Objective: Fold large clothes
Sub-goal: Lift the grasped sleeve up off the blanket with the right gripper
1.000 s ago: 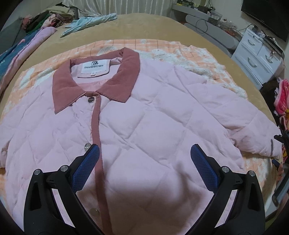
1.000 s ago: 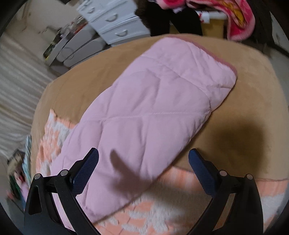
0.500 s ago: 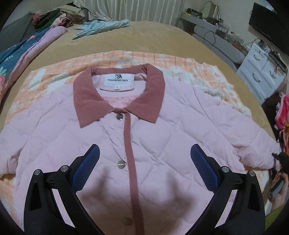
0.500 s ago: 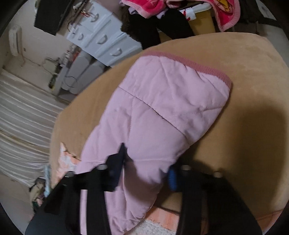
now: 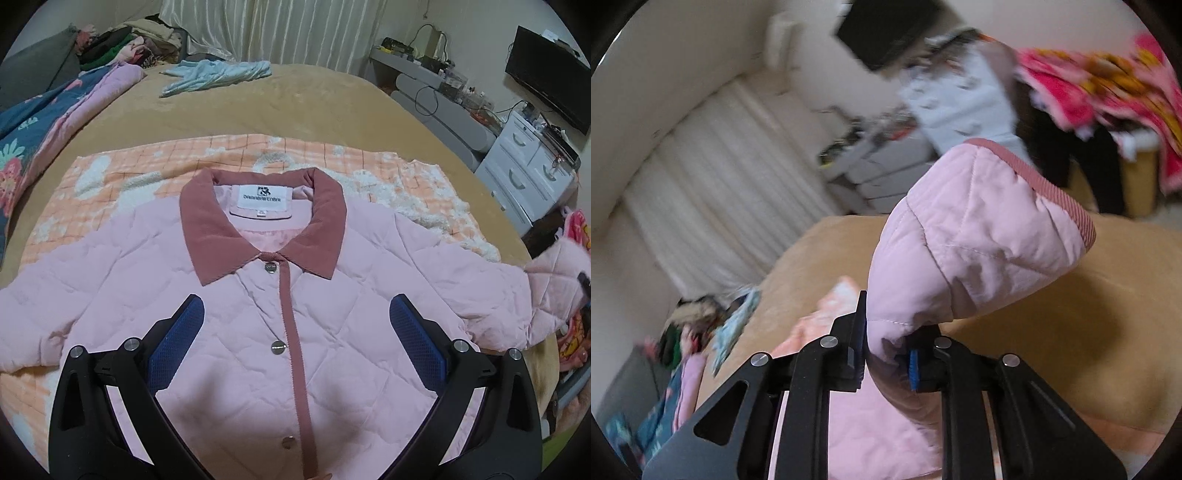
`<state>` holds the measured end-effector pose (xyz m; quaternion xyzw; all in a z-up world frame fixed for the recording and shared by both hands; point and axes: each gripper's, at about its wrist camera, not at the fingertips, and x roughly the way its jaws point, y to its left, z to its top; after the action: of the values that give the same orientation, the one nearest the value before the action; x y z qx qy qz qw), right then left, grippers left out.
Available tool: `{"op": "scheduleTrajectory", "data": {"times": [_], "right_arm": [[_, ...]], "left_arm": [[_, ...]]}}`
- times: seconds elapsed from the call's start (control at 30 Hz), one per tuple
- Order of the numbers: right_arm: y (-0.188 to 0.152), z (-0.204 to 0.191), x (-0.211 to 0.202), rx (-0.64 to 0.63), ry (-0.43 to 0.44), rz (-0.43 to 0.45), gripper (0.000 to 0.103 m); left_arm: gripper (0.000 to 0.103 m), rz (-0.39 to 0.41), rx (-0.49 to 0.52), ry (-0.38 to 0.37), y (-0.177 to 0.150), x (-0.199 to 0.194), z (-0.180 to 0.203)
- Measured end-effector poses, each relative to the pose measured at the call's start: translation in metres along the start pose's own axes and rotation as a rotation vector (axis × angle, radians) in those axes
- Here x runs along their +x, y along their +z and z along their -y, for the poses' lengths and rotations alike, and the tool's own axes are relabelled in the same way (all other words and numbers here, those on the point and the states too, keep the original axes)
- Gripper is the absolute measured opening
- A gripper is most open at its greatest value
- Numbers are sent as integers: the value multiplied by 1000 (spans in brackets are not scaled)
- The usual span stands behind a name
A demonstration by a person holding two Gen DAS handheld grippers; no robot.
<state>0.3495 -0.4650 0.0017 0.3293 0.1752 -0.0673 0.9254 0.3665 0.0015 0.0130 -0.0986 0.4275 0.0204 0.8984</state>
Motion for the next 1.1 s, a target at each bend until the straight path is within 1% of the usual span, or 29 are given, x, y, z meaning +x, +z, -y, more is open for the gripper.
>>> {"op": "scheduleTrajectory", "data": {"times": [0.17,0.33,0.47,0.6,0.73,0.97,1.1], "right_arm": [[-4,-53,-16,-119,95,10,16],[-13,-97,-26,-226,131,7,16],[-23,-126,-33,-278,158,-4,16],[-35,-161,-38,-334,184,-18,16],[-47,-201,-49,-400,233,-12,16],[-69,-259,-63,-517,303,-18,16],[-86,-282,-65,-560,334,-33,16]], "left_arm": [[94,13,-2,-10,4,-15,-8],[94,26,-2,-14,11,-31,-20],[94,52,2,-12,16,-46,-29],[94,72,-16,-20,21,-59,-41],[94,89,-39,-30,25,-71,-54],[94,104,-75,-60,27,-86,-77],[94,102,-94,-92,26,-90,-90]]}}
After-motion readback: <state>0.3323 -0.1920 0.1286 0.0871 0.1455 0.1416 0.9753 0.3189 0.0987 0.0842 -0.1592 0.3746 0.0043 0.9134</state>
